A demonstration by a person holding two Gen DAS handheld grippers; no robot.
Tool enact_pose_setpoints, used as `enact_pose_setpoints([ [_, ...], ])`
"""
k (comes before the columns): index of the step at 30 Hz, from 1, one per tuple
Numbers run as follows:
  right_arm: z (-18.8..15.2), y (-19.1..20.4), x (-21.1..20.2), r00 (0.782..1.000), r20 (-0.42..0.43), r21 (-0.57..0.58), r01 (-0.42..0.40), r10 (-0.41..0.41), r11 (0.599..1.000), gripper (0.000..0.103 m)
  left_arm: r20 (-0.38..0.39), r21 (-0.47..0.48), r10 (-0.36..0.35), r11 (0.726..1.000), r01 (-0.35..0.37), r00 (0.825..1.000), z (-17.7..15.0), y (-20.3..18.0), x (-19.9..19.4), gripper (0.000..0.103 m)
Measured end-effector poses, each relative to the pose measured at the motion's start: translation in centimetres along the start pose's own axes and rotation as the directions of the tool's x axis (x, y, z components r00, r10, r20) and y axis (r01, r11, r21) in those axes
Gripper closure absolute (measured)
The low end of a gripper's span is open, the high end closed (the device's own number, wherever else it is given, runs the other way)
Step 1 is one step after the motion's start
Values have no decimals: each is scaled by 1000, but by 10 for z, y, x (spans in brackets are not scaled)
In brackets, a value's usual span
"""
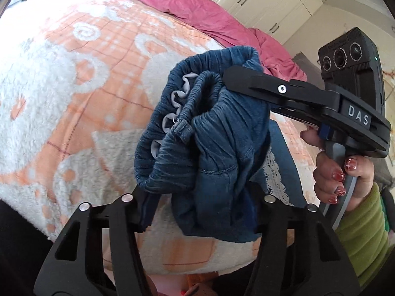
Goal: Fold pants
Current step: 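Grasp the elastic waistband end with the left tool and lift it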
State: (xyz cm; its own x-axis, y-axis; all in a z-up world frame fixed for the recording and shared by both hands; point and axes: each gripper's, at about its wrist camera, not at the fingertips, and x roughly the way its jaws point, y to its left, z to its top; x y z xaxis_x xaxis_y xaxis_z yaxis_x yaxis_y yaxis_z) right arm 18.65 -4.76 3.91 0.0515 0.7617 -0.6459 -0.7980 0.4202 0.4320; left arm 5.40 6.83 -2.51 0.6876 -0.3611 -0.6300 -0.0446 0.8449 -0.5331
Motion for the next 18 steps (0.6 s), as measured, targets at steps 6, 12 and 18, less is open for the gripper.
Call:
enact_pose_setpoints([
  [6, -10, -17, -39, 997, 72, 26, 4, -6, 1000, 75, 16, 61, 0, 998, -1, 1000, 7, -31, -4, 63],
  [12, -22, -38, -74, 991, 130, 55, 23, -30, 998, 75, 6, 113, -20, 993, 19, 1000, 8, -74, 3, 63],
  [18, -42, -64, -102, 983, 176, 95, 30, -47, 995, 75, -29, 156, -7, 988, 12, 1000, 5, -105, 27, 63],
])
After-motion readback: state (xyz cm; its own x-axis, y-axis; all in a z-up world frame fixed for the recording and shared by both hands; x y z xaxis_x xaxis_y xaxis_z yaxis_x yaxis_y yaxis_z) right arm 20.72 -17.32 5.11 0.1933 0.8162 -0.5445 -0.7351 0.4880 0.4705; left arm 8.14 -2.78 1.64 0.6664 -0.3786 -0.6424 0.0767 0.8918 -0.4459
